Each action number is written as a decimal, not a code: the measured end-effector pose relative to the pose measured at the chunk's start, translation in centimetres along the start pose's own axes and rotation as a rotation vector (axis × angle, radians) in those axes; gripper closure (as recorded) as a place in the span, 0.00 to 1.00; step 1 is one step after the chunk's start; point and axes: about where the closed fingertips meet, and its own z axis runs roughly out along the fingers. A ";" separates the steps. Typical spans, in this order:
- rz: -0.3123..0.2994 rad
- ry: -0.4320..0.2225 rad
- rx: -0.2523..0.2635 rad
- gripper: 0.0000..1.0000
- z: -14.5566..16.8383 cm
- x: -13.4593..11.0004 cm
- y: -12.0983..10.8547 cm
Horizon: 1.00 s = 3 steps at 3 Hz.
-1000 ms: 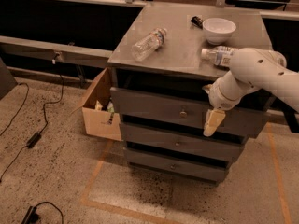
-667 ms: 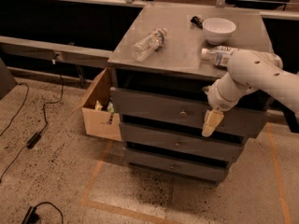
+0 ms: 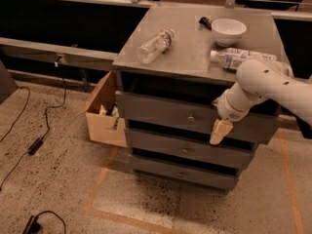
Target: Open top drawer
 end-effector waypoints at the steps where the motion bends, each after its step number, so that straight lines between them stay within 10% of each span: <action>1: -0.012 -0.017 0.005 0.43 -0.7 -0.8 0.3; 3: -0.057 0.002 -0.045 0.90 -6.7 -1.7 3.9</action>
Offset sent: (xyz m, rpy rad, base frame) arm -0.0451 0.0046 0.0651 -0.0123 -0.0303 0.1018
